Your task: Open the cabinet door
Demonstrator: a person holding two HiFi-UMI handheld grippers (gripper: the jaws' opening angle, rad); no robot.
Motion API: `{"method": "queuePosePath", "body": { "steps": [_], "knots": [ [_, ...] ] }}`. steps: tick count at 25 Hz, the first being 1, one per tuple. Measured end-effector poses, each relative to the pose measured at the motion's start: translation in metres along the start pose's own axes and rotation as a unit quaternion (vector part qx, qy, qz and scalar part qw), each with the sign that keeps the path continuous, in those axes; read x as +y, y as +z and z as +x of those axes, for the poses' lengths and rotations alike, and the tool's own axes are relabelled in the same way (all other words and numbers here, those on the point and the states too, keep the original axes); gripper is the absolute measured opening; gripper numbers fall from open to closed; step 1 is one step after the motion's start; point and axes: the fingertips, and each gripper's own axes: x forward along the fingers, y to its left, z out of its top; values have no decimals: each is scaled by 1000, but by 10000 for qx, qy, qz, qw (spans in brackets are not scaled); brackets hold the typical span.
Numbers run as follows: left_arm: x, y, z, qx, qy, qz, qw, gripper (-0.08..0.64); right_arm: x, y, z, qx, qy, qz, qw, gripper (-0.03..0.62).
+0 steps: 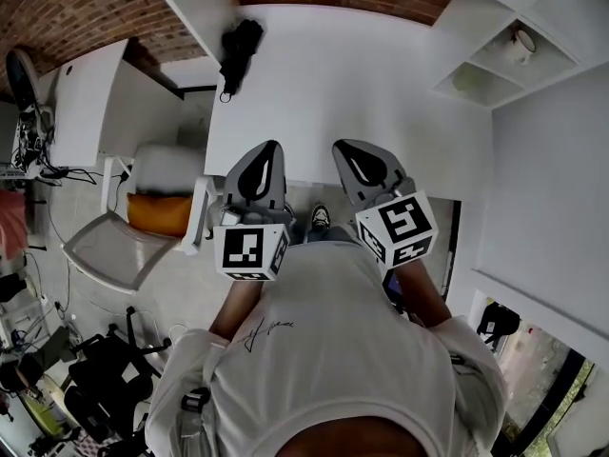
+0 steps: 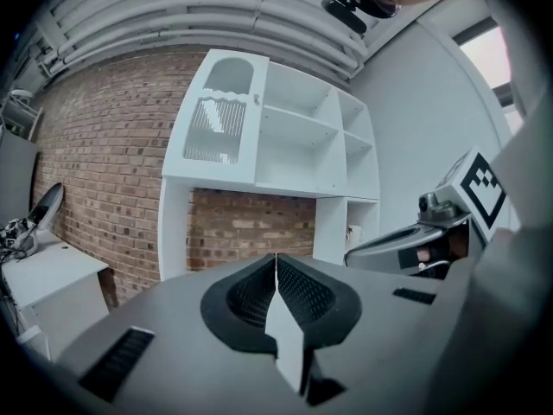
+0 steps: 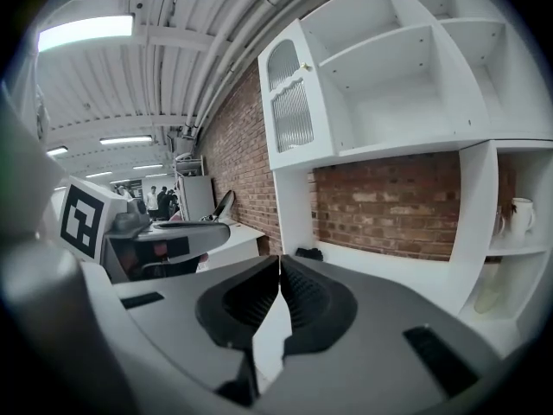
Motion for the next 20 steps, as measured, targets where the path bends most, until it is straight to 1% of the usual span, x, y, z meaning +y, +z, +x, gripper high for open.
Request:
{"method": "queuePosePath", "body": {
  "steps": [3,6,13,20],
  "knots": [
    [7,5,6,-80,-130,-28,9999,17,2,10,6,-52,-18,-100,9999,26],
    [15,4,14,-58,-191,-73,9998,17,3,20,11,-91,-70,-167,9998,26],
    [35,9,21,-114,-170,-120,9997,17,-10,38,21,-175,-269,-224,9992,26],
    [54,9,24,-144,-134,-183,9996,17,-10,60,35,-275,-208,-522,9980,26]
  ]
}}
